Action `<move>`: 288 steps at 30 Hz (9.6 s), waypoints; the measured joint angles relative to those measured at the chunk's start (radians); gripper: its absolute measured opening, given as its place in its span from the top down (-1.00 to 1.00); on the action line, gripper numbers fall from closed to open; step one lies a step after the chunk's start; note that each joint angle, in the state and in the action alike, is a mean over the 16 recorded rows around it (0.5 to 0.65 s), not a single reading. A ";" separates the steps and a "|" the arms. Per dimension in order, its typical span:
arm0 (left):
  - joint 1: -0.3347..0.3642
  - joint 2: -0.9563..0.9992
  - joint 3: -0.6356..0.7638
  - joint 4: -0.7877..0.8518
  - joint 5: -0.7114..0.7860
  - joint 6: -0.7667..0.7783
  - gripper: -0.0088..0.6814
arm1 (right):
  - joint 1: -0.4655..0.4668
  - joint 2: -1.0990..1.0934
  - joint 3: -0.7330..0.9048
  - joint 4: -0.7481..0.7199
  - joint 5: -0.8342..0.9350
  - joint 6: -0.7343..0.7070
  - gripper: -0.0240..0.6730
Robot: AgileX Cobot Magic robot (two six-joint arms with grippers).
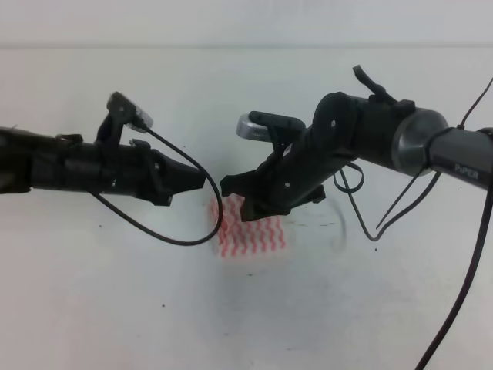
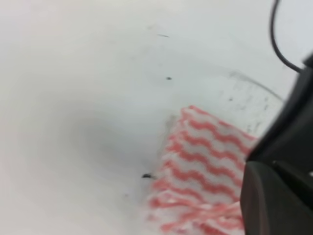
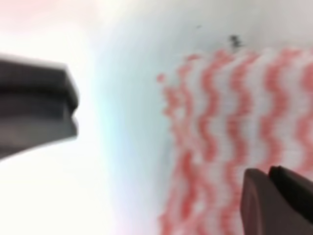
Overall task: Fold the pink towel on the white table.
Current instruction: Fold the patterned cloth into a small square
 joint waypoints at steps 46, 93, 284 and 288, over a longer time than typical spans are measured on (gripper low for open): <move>-0.221 0.009 -0.001 0.155 -0.323 -0.111 0.99 | -0.171 -0.157 0.000 -0.164 0.051 0.062 0.98; -0.221 -0.023 -0.048 0.529 -0.190 -0.507 0.99 | -0.171 -0.156 0.000 -0.143 0.045 0.059 0.98; -0.312 -1.089 0.481 0.700 -0.859 -0.959 0.99 | -0.182 -0.971 0.450 -0.250 -0.010 0.060 0.98; -0.312 -1.354 0.647 0.699 -0.913 -1.012 0.99 | -0.182 -1.127 0.579 -0.253 -0.052 0.060 0.98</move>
